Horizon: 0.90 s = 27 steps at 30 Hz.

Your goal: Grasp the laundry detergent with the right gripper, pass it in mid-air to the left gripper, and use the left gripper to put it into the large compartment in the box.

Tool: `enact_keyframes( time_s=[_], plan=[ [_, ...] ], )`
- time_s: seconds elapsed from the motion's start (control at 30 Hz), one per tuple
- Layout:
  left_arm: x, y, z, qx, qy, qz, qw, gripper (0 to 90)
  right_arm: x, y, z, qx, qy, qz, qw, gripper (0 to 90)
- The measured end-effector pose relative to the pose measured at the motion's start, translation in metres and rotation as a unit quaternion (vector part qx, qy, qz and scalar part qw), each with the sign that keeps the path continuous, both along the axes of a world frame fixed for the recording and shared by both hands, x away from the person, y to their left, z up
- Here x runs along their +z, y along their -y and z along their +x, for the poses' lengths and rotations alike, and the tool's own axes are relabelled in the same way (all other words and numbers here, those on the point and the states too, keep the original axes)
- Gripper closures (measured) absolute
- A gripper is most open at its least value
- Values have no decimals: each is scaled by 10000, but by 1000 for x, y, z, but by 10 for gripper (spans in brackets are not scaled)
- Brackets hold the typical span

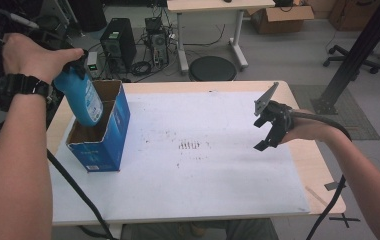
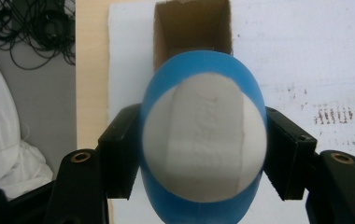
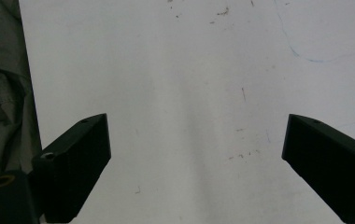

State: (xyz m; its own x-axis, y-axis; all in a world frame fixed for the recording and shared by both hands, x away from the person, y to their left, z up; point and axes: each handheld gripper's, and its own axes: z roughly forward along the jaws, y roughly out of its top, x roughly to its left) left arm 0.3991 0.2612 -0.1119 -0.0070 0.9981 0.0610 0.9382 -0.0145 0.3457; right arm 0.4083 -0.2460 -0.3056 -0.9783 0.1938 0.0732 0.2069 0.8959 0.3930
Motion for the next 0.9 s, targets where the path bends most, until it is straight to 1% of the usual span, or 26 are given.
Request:
enact_keyframes(
  time_s=[0.1, 0.13, 0.2, 0.23, 0.3, 0.6, 0.67, 0.73, 0.9],
  plan=[
    [-8, -3, 0, 12, -59, 4, 10000, 382, 0, 2, 0, -16, 11, -10, 10000, 79],
    [-12, -3, 0, 37, -40, -4, 10000, 382, 0, 2, 1, -10, 14, -15, 10000, 79],
    [-18, -4, 0, 29, -94, -3, 10000, 382, 1, 3, 1, -35, 20, 13, 10000, 79],
    [-25, -5, 1, 34, -123, -13, 9999, 382, 1, 4, 1, -38, 11, 17, 10000, 80],
    [-30, -6, 1, 23, -164, -19, 9999, 382, 2, 4, 1, -37, 21, 9, 10000, 79],
    [-71, -8, 6, -23, -385, -18, 9993, 382, 2, 6, 0, -78, 41, 14, 10000, 79],
    [-78, -8, 7, -25, -416, -28, 9991, 382, 2, 7, -1, -84, 34, 15, 10000, 79],
    [-87, -9, 8, -22, -458, -55, 9989, 382, 1, 7, -1, -95, 36, 7, 9999, 79],
    [-106, -8, 10, -32, -571, -24, 9984, 382, -2, 8, -2, -117, 8, 2, 9999, 79]
  ],
)
